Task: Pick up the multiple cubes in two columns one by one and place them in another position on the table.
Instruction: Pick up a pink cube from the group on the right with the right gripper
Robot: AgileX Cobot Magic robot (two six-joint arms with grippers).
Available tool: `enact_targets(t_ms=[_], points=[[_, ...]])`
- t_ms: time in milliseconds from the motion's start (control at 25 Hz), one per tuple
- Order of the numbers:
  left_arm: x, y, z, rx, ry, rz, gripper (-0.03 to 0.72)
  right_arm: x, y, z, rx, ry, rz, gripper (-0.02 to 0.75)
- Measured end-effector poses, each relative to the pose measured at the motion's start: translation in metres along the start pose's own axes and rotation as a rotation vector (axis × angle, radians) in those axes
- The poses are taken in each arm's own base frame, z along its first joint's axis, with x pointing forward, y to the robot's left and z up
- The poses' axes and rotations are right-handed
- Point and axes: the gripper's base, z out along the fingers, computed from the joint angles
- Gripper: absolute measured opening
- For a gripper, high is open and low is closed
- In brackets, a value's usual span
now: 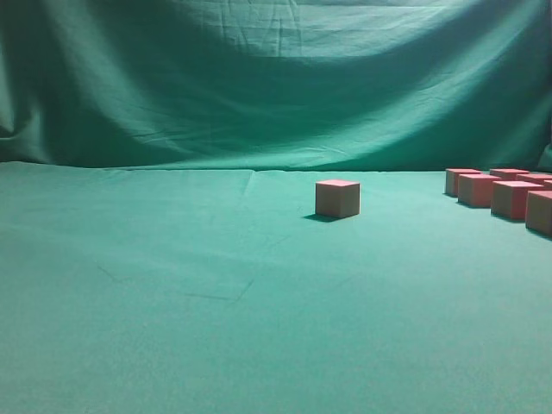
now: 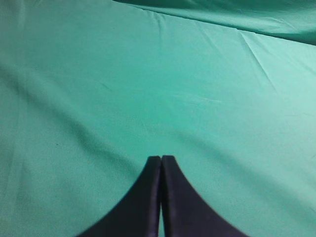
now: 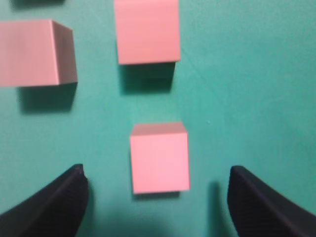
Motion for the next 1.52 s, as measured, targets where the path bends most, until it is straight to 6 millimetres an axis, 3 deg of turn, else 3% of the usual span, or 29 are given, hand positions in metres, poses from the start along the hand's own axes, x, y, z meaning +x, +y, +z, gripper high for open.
enact_targets(t_ms=[320, 520, 880, 1160, 1280, 1520], points=[[0.000, 0.000, 0.000, 0.000, 0.000, 0.000, 0.000, -0.005, -0.001, 0.023, 0.017, 0.032, -0.021, 0.573], [0.000, 0.000, 0.000, 0.000, 0.000, 0.000, 0.000, -0.007, -0.001, 0.026, 0.018, 0.020, -0.024, 0.573], [0.000, 0.000, 0.000, 0.000, 0.000, 0.000, 0.000, -0.008, -0.001, 0.026, 0.017, 0.011, -0.024, 0.269], [0.000, 0.000, 0.000, 0.000, 0.000, 0.000, 0.000, -0.007, -0.001, 0.025, 0.019, 0.034, -0.024, 0.278], [0.000, 0.000, 0.000, 0.000, 0.000, 0.000, 0.000, -0.008, 0.000, 0.018, 0.021, 0.063, -0.024, 0.278], [0.000, 0.000, 0.000, 0.000, 0.000, 0.000, 0.000, -0.025, 0.020, -0.027, 0.004, 0.003, -0.119, 0.278]])
